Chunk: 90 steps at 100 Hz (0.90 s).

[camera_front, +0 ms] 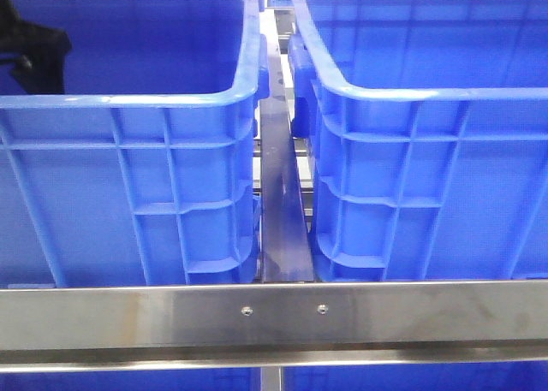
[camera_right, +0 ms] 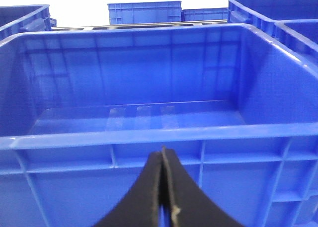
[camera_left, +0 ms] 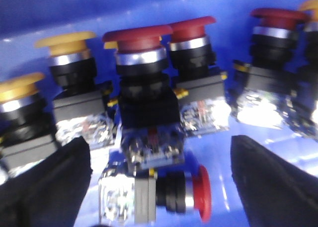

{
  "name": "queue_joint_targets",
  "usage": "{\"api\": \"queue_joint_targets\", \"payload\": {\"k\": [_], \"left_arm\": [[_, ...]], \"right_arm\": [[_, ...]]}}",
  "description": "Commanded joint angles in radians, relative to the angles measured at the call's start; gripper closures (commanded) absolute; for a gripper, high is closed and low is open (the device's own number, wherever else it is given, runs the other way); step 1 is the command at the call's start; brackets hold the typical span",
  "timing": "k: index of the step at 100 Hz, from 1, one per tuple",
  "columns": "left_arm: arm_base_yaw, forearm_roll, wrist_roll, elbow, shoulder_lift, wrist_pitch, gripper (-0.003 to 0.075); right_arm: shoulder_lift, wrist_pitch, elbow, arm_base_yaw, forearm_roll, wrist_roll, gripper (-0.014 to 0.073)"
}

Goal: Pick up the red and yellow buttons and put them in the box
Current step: 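Close the left gripper around the red-capped button's black body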

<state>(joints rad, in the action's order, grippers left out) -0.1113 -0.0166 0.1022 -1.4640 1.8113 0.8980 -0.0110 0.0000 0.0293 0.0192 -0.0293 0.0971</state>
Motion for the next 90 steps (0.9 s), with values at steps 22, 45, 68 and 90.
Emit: {"api": "queue_joint_targets", "payload": {"k": [22,45,68,90], "left_arm": [[-0.008,-0.002,-0.007,-0.036,0.017,-0.097,0.0174],[-0.005,-0.002,-0.007,-0.038,0.026,-0.115,0.0237],[-0.005,-0.002,-0.007,-0.038,0.026,-0.115,0.0553],[-0.005,-0.002,-0.007,-0.04,0.003,-0.117,0.0566]], "right_arm": [[-0.022,-0.077,-0.017,0.005,-0.01,-0.003,0.0662],[-0.022,-0.077,-0.017,0.005,-0.01,-0.003,0.0662],[-0.022,-0.077,-0.017,0.005,-0.01,-0.003,0.0662],[-0.022,-0.077,-0.017,0.005,-0.01,-0.003,0.0662]]}}
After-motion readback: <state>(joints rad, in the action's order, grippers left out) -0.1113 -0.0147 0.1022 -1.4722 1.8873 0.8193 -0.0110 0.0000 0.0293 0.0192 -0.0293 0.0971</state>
